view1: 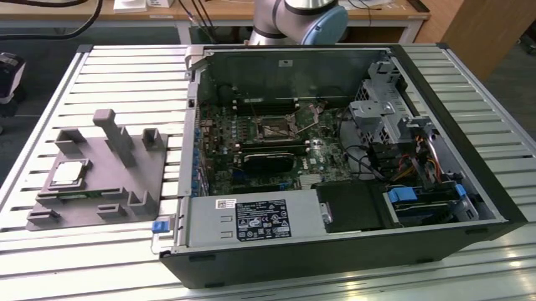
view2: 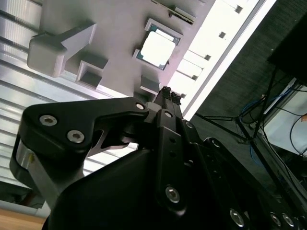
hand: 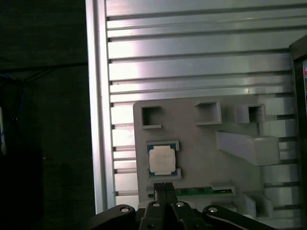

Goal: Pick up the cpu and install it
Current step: 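Pick up the cpu and move it towards the insertion slot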

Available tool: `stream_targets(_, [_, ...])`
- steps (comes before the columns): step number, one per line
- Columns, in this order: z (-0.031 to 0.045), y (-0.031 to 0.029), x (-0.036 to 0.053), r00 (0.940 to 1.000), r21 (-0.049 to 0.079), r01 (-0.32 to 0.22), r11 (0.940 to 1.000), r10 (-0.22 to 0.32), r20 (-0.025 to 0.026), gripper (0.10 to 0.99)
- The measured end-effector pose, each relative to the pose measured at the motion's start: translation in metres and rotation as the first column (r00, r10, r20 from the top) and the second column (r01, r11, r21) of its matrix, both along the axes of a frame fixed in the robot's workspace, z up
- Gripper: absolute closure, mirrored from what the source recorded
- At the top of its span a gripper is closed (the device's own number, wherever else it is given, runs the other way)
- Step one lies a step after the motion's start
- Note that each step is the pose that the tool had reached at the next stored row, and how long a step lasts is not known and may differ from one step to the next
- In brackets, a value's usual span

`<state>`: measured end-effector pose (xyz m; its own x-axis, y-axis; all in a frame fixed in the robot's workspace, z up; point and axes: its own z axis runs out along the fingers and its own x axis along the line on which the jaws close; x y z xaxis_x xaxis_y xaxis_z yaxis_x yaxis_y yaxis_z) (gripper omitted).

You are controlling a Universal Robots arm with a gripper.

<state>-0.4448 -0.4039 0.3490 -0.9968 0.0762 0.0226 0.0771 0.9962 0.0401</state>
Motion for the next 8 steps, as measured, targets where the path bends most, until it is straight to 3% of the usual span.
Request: stream_targets(8, [-0.0135,-0.0003,0.0,1.0,0.0,-0.002,1.0,0.002,-0.0029,0.98])
